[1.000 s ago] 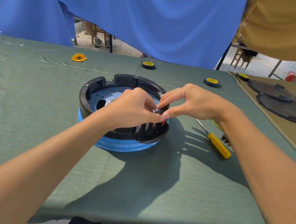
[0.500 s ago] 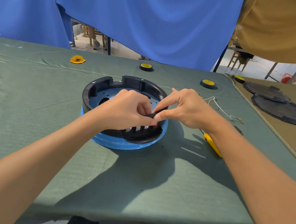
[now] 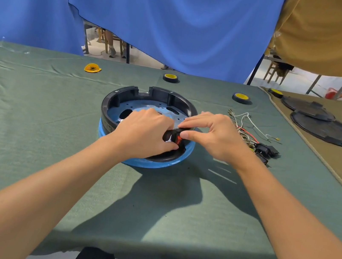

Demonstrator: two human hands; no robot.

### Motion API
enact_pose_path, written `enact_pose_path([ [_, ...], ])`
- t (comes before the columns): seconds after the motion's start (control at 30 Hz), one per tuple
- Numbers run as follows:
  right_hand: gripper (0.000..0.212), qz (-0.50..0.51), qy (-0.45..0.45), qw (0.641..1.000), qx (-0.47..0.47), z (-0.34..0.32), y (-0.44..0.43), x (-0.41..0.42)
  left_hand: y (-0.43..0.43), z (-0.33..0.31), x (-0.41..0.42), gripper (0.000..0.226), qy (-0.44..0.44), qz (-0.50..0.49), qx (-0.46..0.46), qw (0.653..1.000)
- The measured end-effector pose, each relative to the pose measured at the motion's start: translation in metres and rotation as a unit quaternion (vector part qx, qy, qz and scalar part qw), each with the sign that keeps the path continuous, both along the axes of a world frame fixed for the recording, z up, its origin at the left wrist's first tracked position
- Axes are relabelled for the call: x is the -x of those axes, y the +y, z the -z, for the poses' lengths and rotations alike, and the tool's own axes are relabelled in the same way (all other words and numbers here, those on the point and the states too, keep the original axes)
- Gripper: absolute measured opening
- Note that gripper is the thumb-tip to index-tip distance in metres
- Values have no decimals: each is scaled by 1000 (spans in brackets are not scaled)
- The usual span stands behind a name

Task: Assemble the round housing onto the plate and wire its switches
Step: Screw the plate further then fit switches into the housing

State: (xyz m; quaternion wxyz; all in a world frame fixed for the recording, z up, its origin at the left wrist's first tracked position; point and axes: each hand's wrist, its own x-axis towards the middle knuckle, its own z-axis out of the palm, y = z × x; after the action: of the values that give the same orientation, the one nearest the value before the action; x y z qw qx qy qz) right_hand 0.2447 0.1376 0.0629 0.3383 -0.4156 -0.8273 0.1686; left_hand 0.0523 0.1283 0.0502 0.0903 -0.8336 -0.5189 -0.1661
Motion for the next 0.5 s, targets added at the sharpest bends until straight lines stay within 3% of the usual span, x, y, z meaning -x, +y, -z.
enact_pose_path([
  [0.2, 18, -4, -33, 999, -22, 0, -1, 1, 0, -1, -1, 46, -12, 0, 8, 1000],
  [0.27, 20, -13, -46, 999, 10, -2, 0, -4, 1, -4, 3, 43, -25, 20, 42, 999],
  [0.37, 23, -24, -22, 996, 81, -6, 2, -11, 0, -12, 10, 30, -89, 54, 125, 987],
  [0.5, 29, -18, -12, 998, 58, 3, 1, -9, 0, -17, 12, 20, -167, 63, 160, 971],
])
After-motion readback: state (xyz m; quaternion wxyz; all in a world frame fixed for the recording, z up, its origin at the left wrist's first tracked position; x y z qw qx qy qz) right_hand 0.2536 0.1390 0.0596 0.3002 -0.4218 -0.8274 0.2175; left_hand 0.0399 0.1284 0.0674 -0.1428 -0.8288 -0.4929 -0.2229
